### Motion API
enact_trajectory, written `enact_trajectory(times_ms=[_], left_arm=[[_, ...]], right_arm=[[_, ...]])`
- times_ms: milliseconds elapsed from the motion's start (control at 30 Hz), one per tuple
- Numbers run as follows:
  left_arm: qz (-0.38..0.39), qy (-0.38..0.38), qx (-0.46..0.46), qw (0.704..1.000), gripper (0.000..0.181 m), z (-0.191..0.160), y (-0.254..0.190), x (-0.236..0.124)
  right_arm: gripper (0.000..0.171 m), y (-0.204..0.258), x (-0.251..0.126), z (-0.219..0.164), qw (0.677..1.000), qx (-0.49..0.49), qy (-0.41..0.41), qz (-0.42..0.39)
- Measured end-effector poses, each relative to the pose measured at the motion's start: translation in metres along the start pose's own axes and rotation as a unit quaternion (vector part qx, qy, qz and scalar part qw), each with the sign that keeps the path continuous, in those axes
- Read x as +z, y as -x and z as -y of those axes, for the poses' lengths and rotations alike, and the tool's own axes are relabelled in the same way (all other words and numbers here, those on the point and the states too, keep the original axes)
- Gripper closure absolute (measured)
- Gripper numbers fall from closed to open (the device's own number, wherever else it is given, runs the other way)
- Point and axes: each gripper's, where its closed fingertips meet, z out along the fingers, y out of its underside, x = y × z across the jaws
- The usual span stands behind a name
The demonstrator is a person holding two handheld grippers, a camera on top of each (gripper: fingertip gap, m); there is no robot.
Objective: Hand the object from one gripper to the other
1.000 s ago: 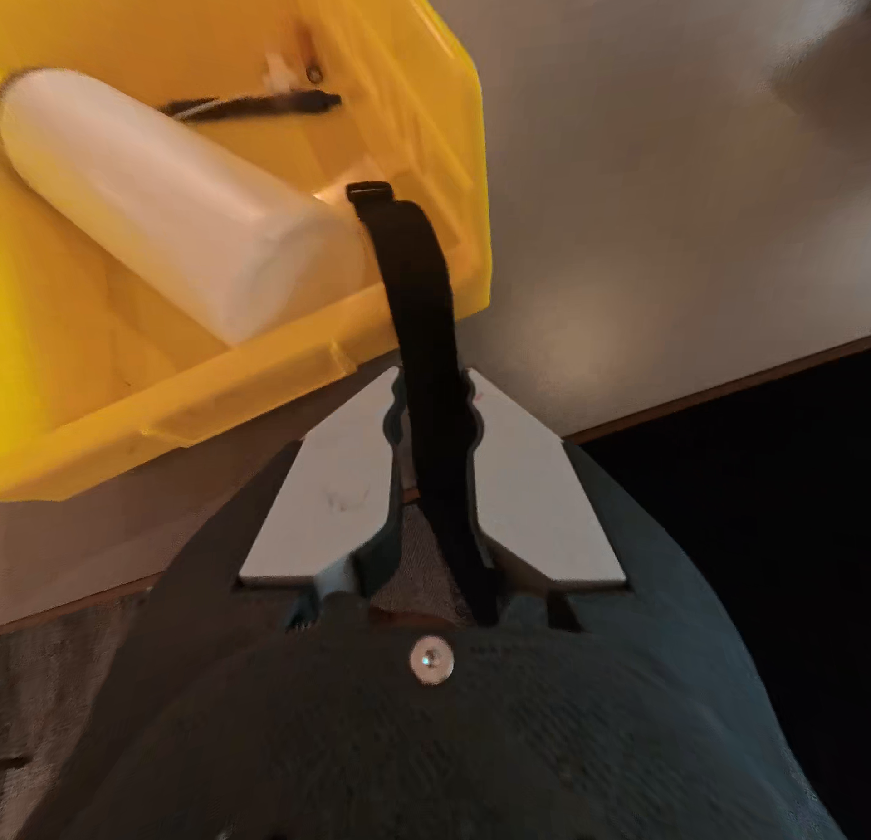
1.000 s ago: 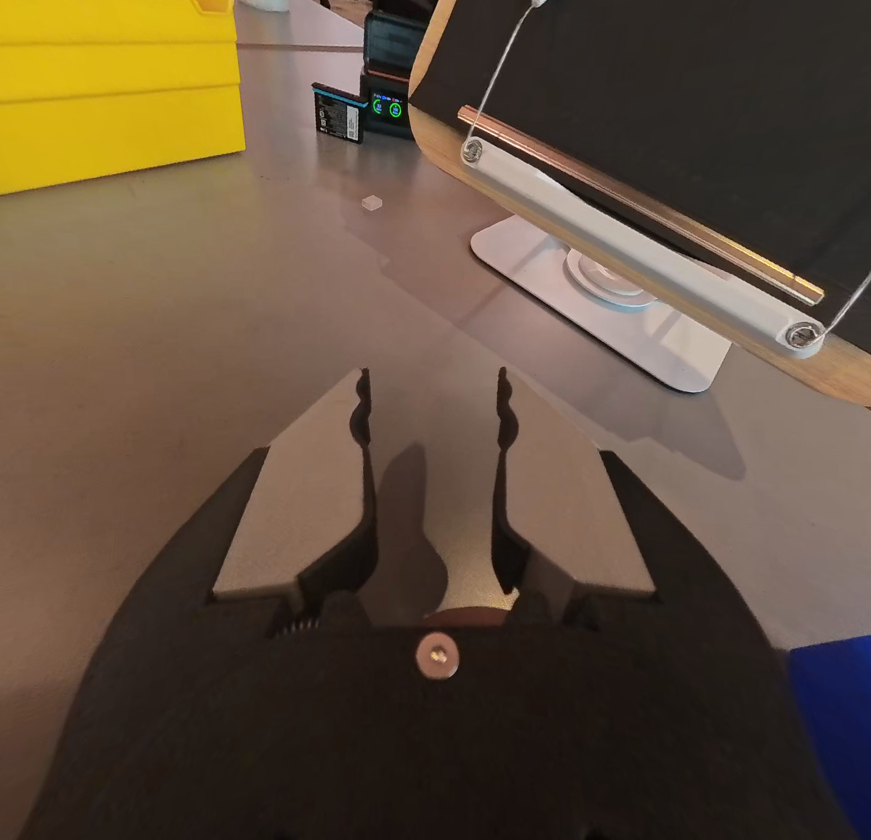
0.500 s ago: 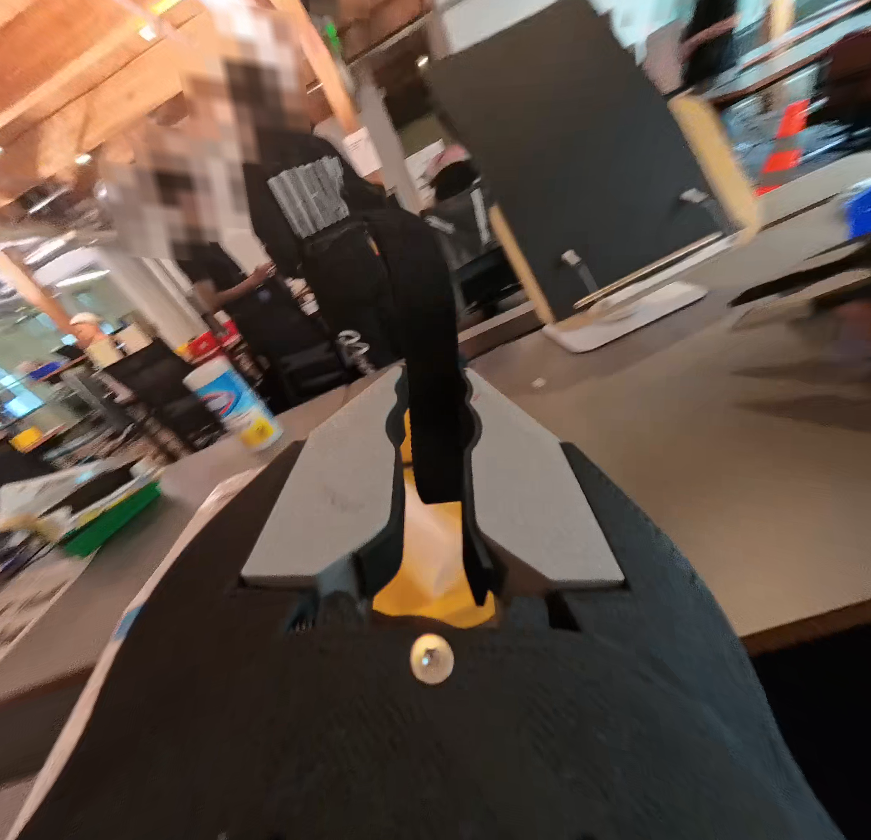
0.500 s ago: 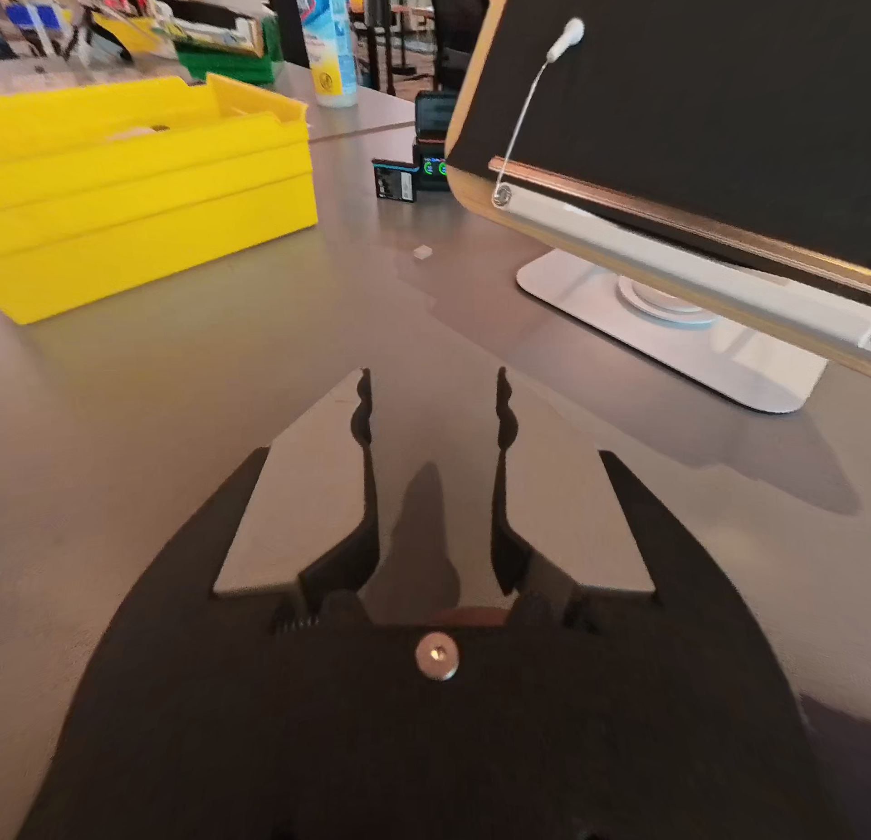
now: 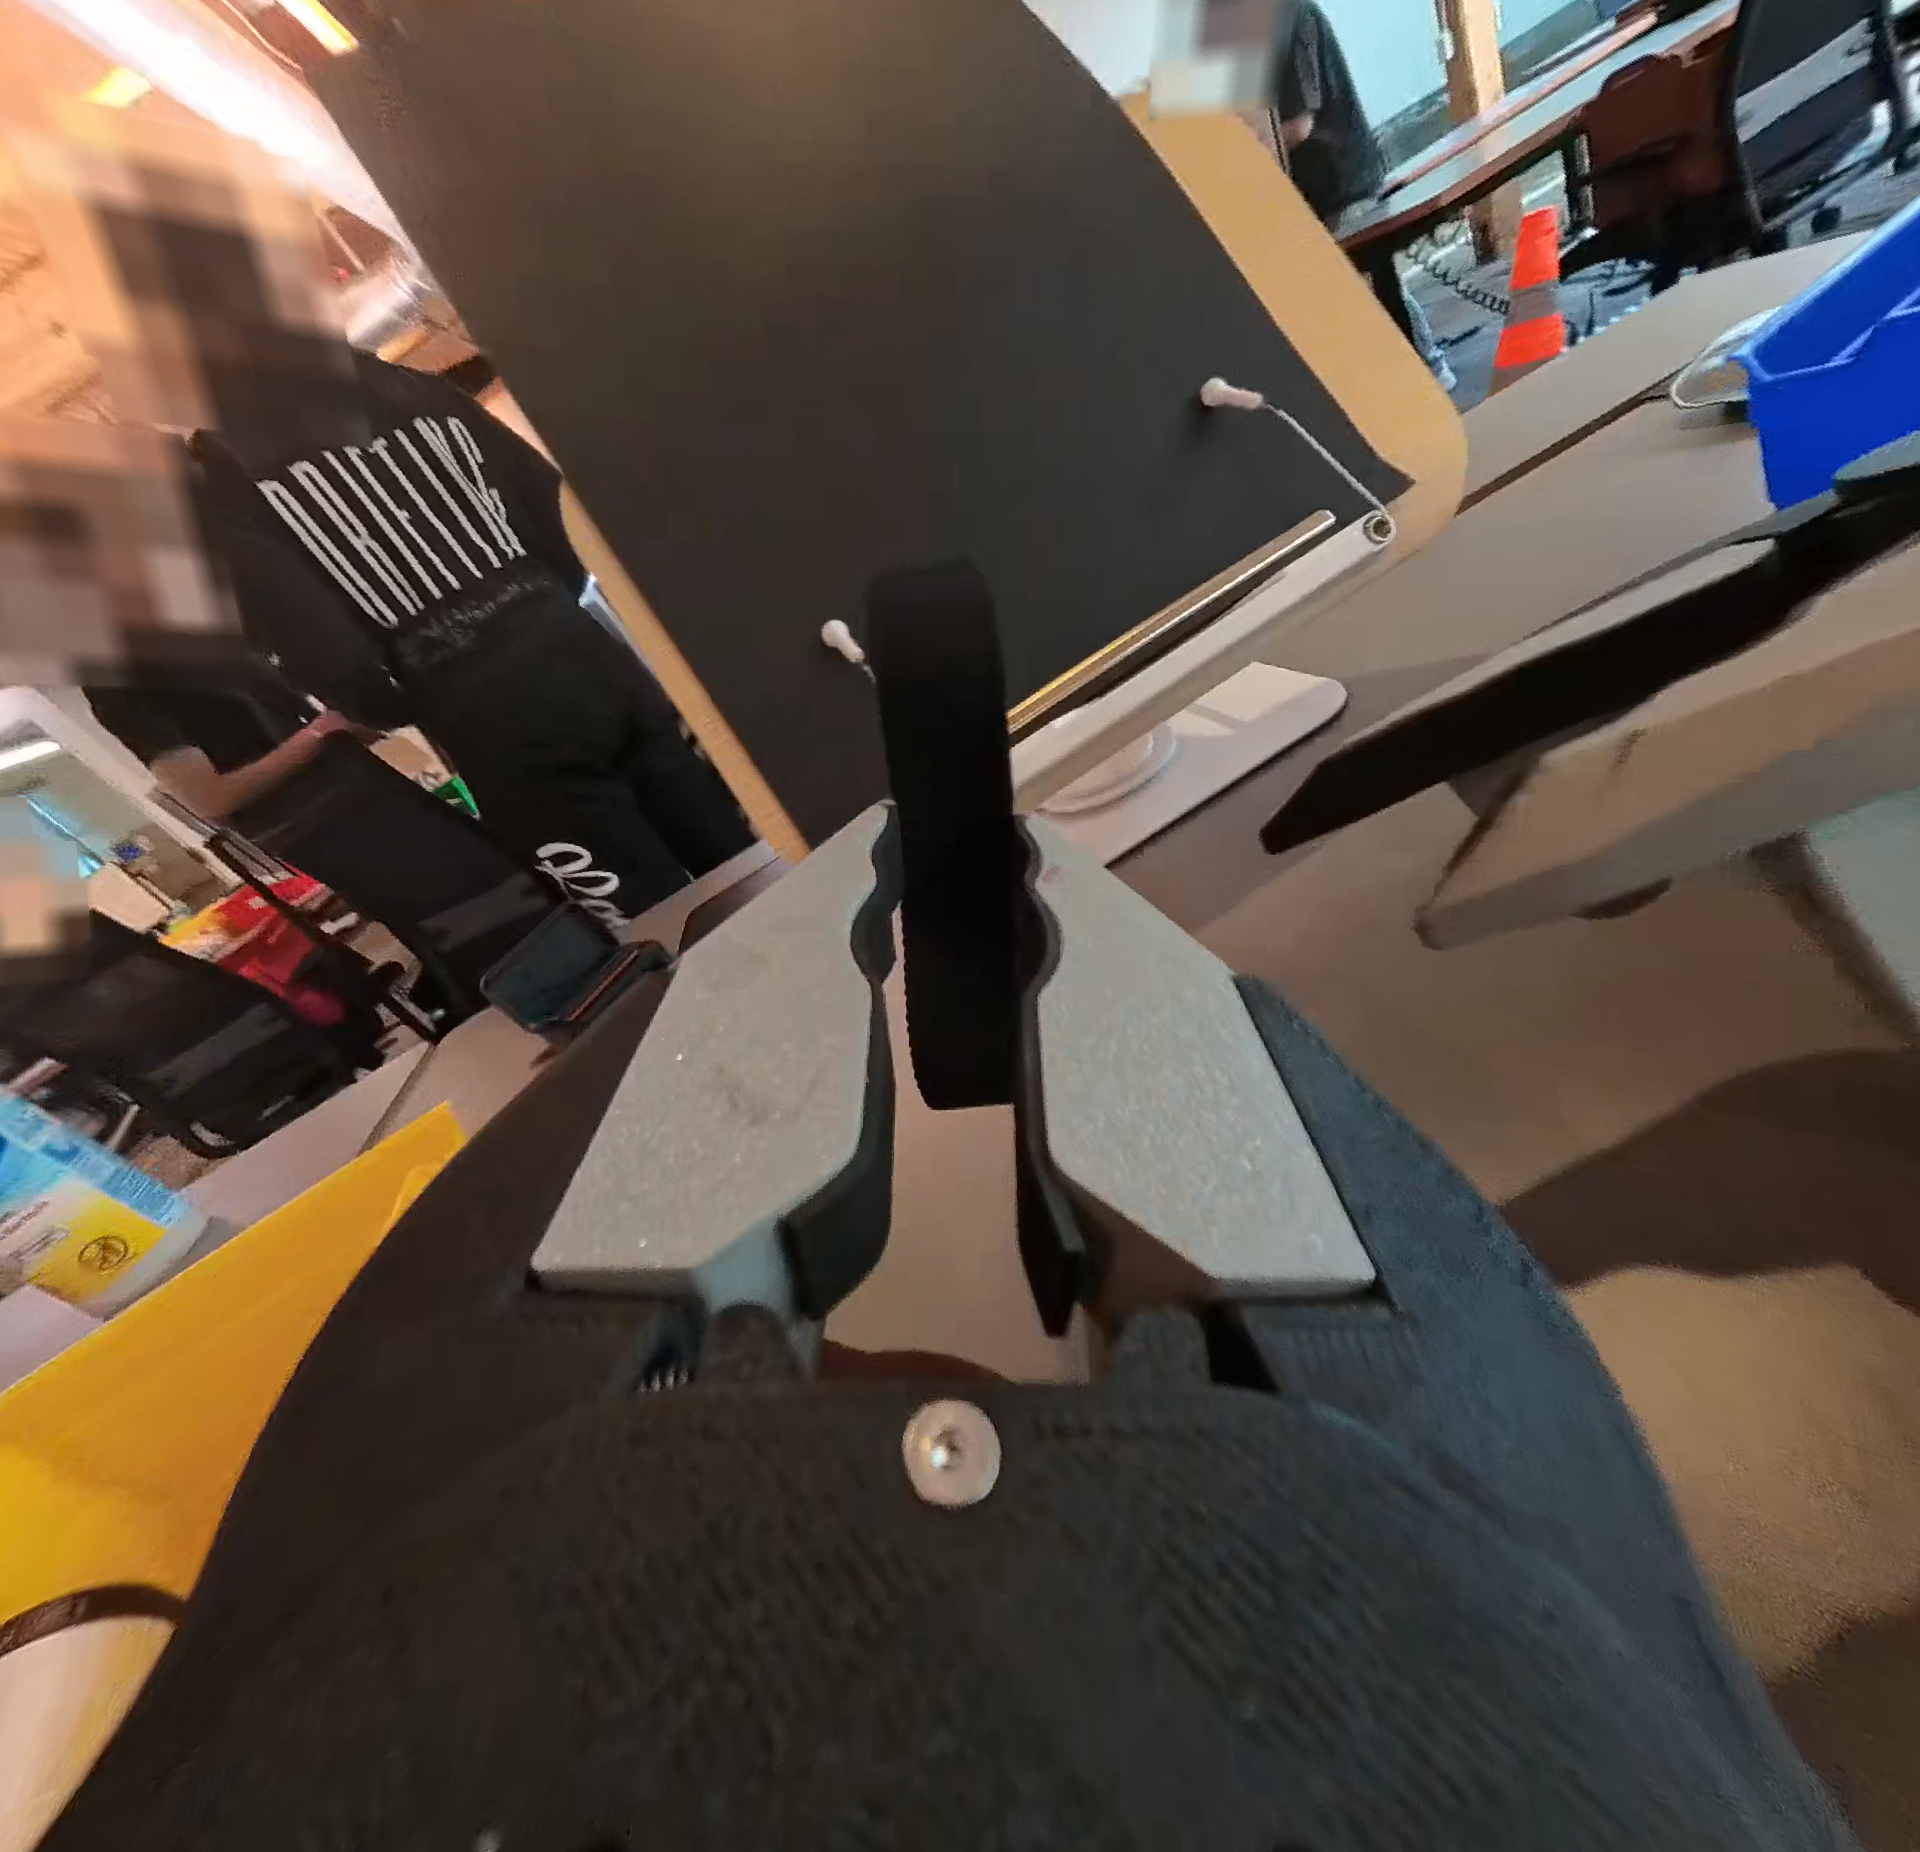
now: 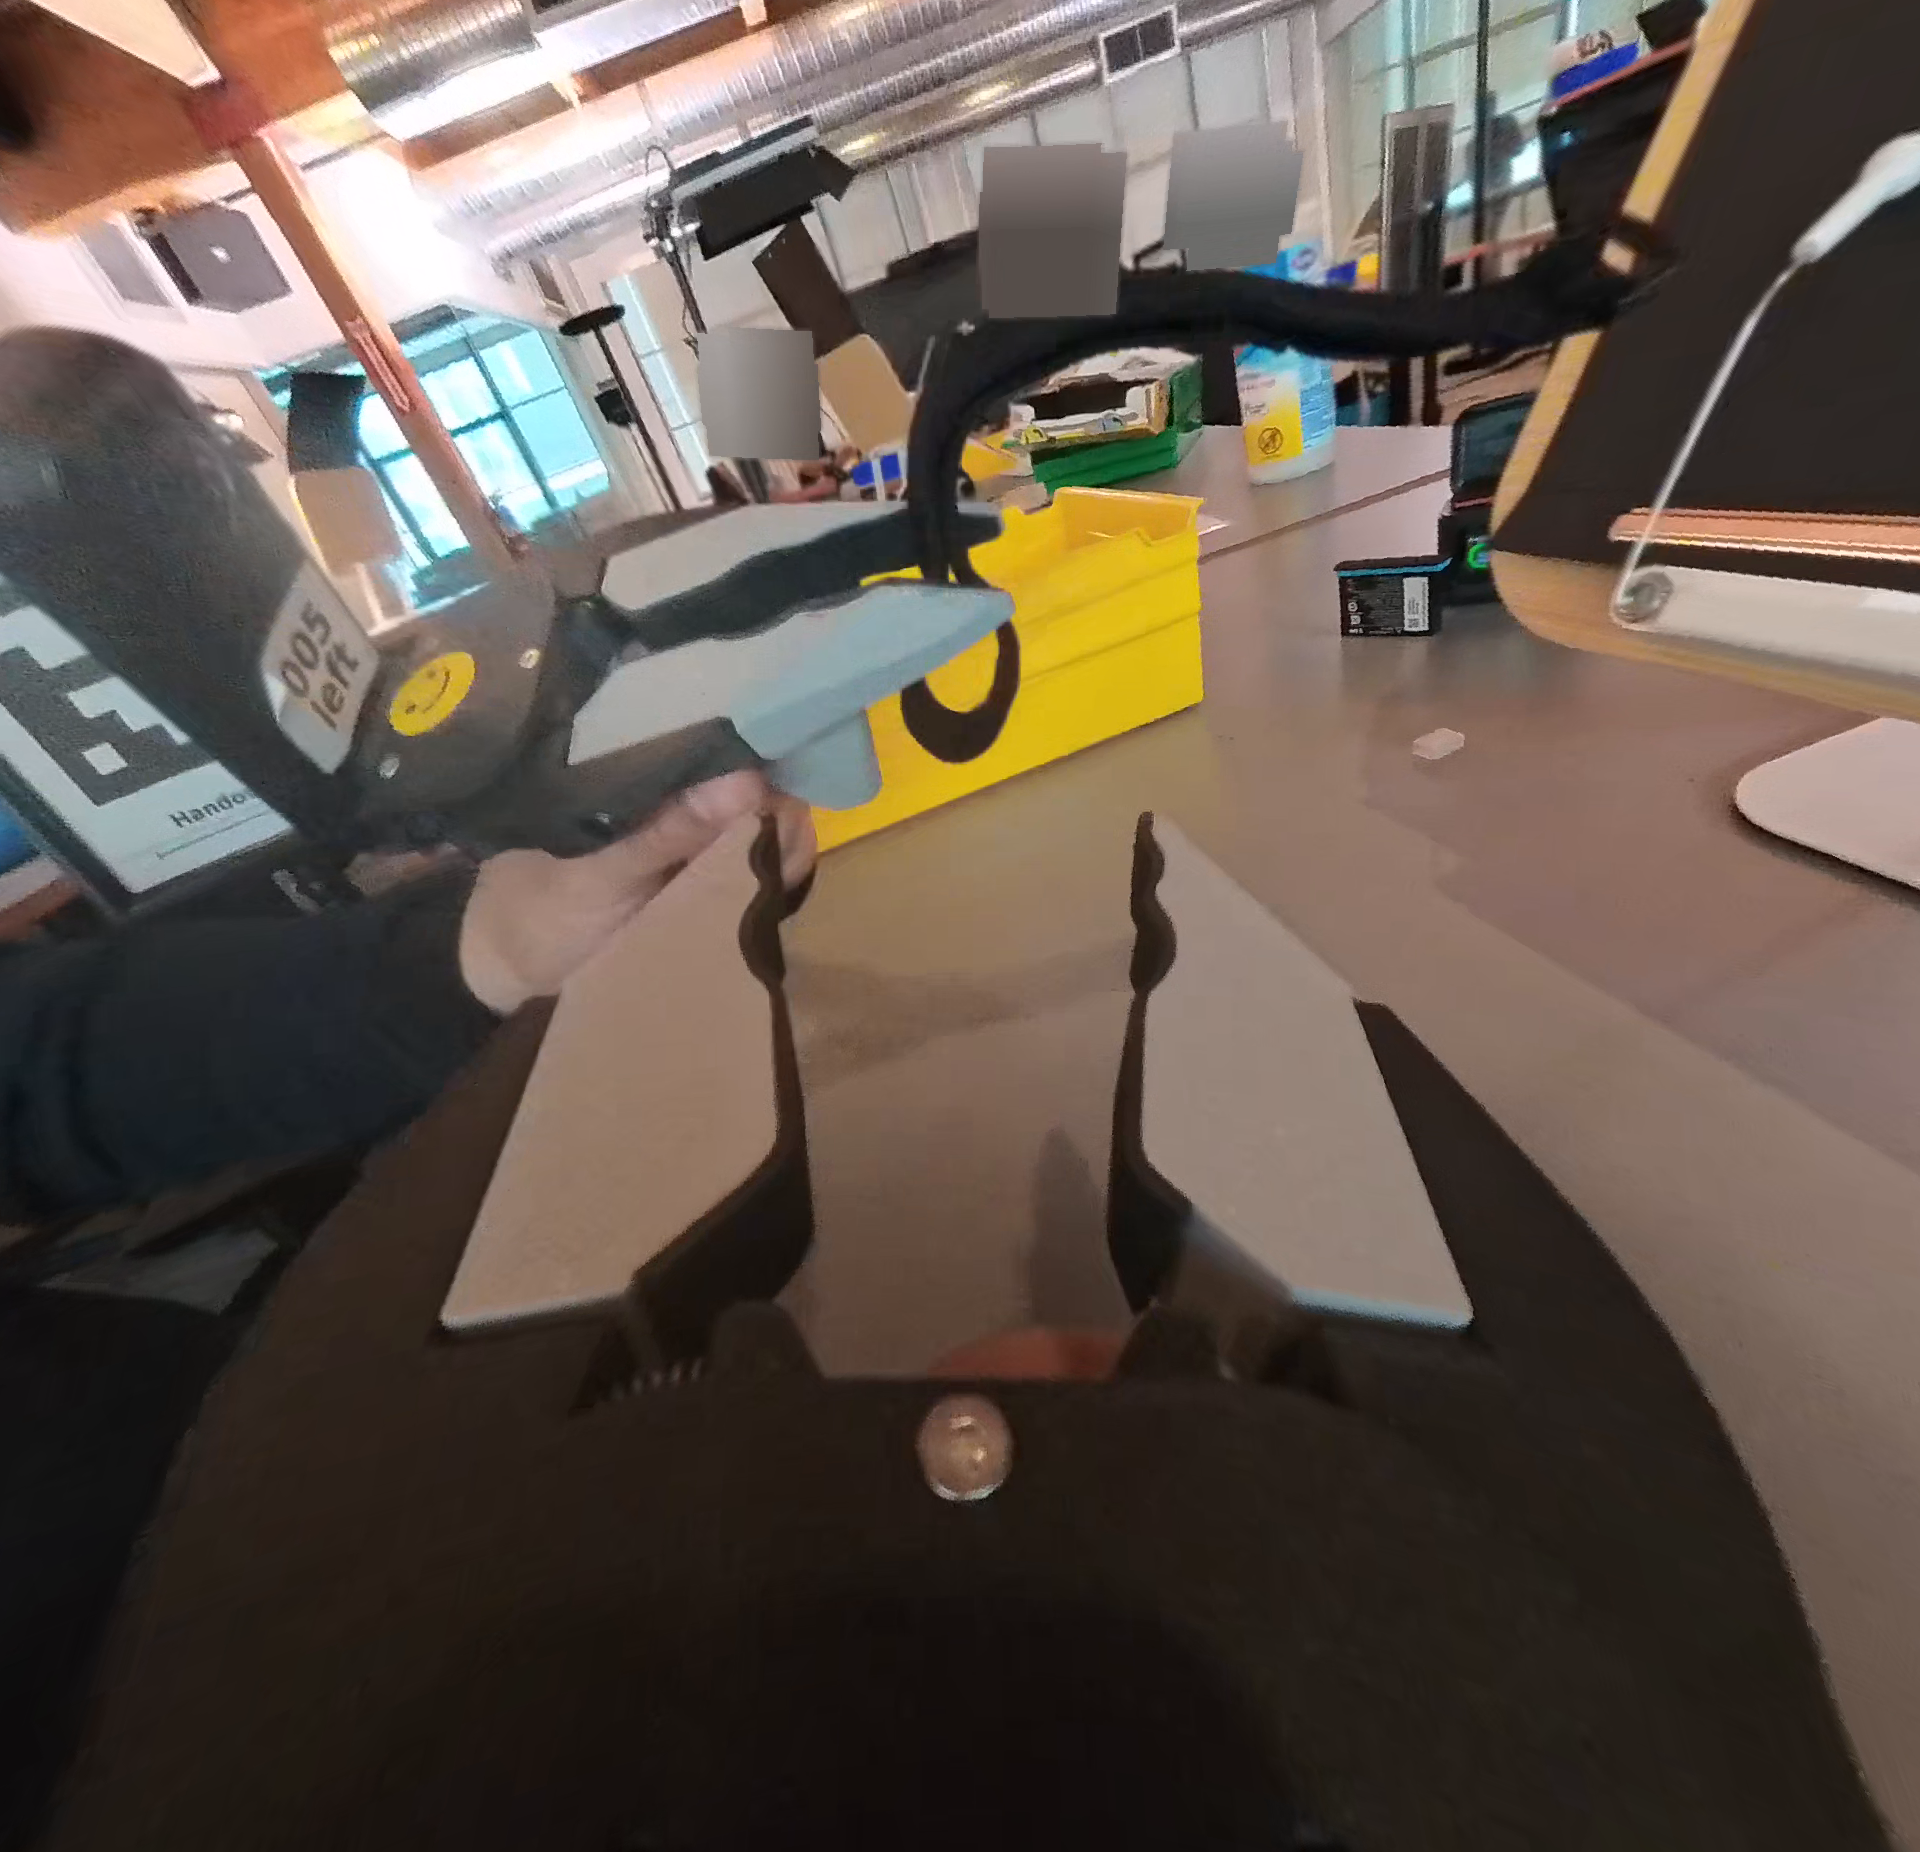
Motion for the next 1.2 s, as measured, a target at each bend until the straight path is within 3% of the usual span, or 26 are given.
enact_trajectory(times_ms=[200,633,900,1100,1200], left_arm=[[0.001,-0.005,0.002,1.0,0.163,-0.02,-0.024,0.021],[0.013,0.014,-0.049,0.999,0.164,-0.04,-0.007,0.019],[-0.02,-0.01,-0.025,0.999,0.163,-0.031,-0.024,0.018],[-0.097,-0.022,-0.004,0.995,0.163,-0.028,-0.056,0.017],[-0.096,-0.02,0.011,0.995,0.163,-0.028,-0.06,0.018]], right_arm=[[0.107,-0.019,-0.004,0.0,0.999,0.037,-0.005,-0.01],[0.112,-0.029,0.022,0.005,0.997,0.068,-0.026,-0.018],[0.114,-0.033,0.034,0.008,0.994,0.097,-0.038,-0.012],[0.163,-0.028,0.022,0.021,0.991,0.106,-0.075,0.023],[0.167,-0.028,0.018,0.022,0.992,0.104,-0.073,0.025]])
